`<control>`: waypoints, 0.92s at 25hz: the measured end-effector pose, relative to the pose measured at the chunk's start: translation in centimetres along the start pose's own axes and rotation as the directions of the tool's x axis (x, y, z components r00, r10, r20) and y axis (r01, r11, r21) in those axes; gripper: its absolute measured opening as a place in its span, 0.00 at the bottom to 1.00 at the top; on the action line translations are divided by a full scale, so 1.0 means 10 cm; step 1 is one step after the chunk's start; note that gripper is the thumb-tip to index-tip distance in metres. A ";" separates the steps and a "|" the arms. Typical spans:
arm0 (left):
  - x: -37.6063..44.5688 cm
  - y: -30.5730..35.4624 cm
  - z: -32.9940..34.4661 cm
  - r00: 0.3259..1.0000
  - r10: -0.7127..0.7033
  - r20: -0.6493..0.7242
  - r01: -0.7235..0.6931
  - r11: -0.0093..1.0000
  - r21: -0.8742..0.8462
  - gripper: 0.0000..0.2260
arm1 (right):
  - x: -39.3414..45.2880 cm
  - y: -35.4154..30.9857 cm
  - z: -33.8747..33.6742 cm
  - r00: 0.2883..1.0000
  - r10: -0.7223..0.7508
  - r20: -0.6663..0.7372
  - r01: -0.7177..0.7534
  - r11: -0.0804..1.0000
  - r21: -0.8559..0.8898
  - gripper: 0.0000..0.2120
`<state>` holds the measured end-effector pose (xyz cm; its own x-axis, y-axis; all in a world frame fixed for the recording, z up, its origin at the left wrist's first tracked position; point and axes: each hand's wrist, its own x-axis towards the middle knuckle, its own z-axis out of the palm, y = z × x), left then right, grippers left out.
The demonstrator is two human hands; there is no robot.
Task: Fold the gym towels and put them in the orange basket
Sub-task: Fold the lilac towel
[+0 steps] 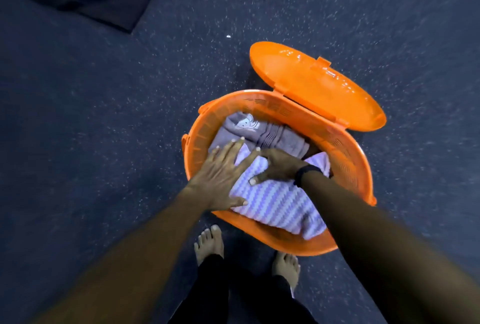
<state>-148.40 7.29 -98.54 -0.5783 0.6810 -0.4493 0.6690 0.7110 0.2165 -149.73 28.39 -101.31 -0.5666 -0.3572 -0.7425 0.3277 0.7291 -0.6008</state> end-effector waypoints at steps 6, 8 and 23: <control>0.29 0.16 0.29 0.999 -0.034 0.013 0.033 0.999 0.034 0.51 | -0.31 0.22 0.40 0.726 -0.240 -0.644 -0.162 0.851 -0.500 0.28; 0.32 0.20 0.26 1.000 0.026 0.012 -0.028 0.986 0.165 0.53 | -0.67 0.37 0.77 0.788 -0.236 -0.568 -0.144 0.827 -0.543 0.37; 0.69 0.02 1.05 0.992 0.112 0.055 -0.112 0.994 0.014 0.47 | -0.18 1.15 1.27 0.912 0.086 -0.401 -0.287 0.832 -0.475 0.60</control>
<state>-147.29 10.29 -110.69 -0.4734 0.7453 -0.4695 0.7363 0.6274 0.2534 -135.33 30.00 -110.67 -0.7917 -0.0296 -0.6103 0.0757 0.9864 -0.1461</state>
